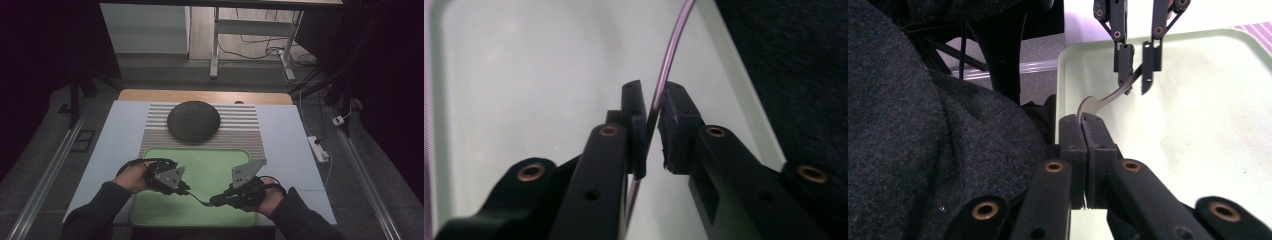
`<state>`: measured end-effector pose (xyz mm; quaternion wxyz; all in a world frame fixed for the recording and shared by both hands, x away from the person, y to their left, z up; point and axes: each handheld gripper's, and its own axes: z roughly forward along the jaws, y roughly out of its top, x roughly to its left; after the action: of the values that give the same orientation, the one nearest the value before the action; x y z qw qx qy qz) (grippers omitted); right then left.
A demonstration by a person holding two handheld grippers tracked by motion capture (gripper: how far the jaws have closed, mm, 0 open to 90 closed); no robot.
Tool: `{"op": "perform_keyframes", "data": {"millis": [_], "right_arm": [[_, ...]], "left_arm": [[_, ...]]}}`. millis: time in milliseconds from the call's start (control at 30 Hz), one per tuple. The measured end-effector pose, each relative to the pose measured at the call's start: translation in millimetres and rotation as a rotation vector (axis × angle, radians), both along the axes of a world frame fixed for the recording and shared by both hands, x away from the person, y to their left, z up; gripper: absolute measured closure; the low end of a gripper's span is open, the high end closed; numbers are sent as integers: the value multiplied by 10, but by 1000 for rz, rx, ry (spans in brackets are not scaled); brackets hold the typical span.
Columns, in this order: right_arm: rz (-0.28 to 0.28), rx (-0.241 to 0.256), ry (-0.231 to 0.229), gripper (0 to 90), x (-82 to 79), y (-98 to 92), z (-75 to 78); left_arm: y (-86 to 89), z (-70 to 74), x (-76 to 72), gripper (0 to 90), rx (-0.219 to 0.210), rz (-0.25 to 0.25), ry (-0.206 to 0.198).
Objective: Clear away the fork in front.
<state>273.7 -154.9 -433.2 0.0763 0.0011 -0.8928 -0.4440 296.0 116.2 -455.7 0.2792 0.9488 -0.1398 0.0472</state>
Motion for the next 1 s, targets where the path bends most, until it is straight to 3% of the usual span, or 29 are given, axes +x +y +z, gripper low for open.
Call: {"op": "perform_keyframes", "data": {"millis": [133, 200, 433, 667, 767, 1000], "right_arm": [[-41, 4, -29, 820, 26, -28, 16], [-57, 5, -27, 807, 38, -37, 21], [-157, 11, -60, 578, 77, -67, 28], [-212, 1, -74, 442, 99, -88, 25], [-265, 4, -83, 345, 115, -112, 21], [-357, -10, -106, 245, 108, -161, 5]], "left_arm": [[-28, -20, -35, 863, 20, -28, 19], [-39, -4, -34, 863, 21, -10, 24], [-7, 22, -48, 864, 23, 50, 48], [-21, -40, -44, 864, 70, 134, 93], [-22, -51, -44, 863, 84, 178, 118], [21, -53, -60, 863, 72, 312, 165]]}}
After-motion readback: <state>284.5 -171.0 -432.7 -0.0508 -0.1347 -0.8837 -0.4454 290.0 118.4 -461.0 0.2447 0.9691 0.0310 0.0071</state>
